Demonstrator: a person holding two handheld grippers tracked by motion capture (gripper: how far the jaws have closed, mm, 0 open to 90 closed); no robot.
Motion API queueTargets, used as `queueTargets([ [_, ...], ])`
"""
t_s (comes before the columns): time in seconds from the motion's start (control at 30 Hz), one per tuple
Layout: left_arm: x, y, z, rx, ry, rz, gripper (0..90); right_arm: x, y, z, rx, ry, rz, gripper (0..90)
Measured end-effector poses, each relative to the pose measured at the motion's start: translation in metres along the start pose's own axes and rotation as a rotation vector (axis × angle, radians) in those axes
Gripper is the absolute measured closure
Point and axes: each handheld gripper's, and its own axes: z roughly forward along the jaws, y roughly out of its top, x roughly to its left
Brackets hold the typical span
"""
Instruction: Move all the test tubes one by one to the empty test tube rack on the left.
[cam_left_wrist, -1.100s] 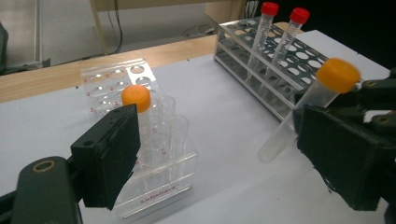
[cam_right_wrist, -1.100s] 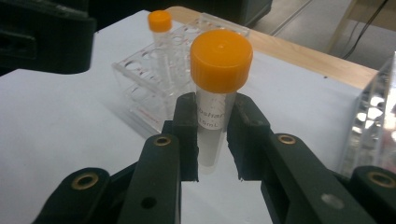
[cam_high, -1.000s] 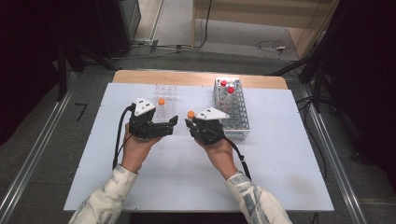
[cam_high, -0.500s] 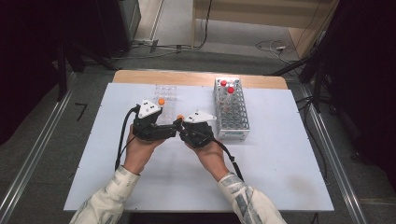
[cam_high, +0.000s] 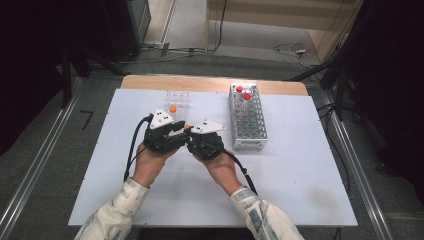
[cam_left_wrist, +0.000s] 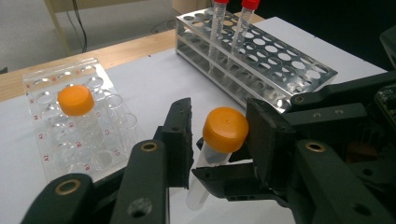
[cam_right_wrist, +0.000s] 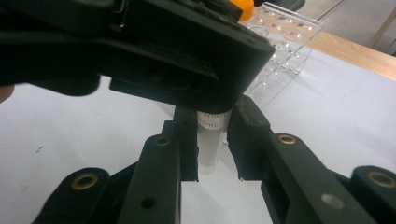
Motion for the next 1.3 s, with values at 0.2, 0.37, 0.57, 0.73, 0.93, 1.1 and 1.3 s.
queueTargets([
  [0.2, 0.0, 0.0, 0.0, 0.008, -0.005, 0.003, 69.0, 0.001, 0.001, 0.0, -0.002, 0.001, -0.002, 71.4],
  [0.37, 0.001, 0.0, -0.001, 0.005, -0.001, -0.005, 69.9, 0.002, 0.001, 0.0, -0.003, 0.003, -0.004, 70.4],
  [0.57, 0.006, 0.002, -0.004, -0.004, 0.005, -0.016, 70.0, -0.001, 0.001, -0.002, -0.009, 0.022, -0.005, 51.2],
  [0.73, 0.008, 0.005, -0.009, -0.016, 0.008, -0.028, 70.0, -0.007, -0.003, -0.003, 0.012, 0.016, 0.009, 36.0],
  [0.93, 0.016, 0.01, -0.015, -0.029, 0.023, -0.047, 70.0, -0.013, -0.006, -0.007, 0.027, 0.008, 0.017, 27.4],
  [1.1, 0.019, 0.014, -0.021, -0.045, 0.043, -0.06, 70.0, -0.017, -0.007, -0.011, 0.028, 0.002, 0.022, 26.5],
  [1.3, 0.026, 0.026, -0.026, -0.055, 0.069, -0.058, 70.0, -0.019, -0.006, -0.012, 0.03, -0.002, 0.025, 26.8],
])
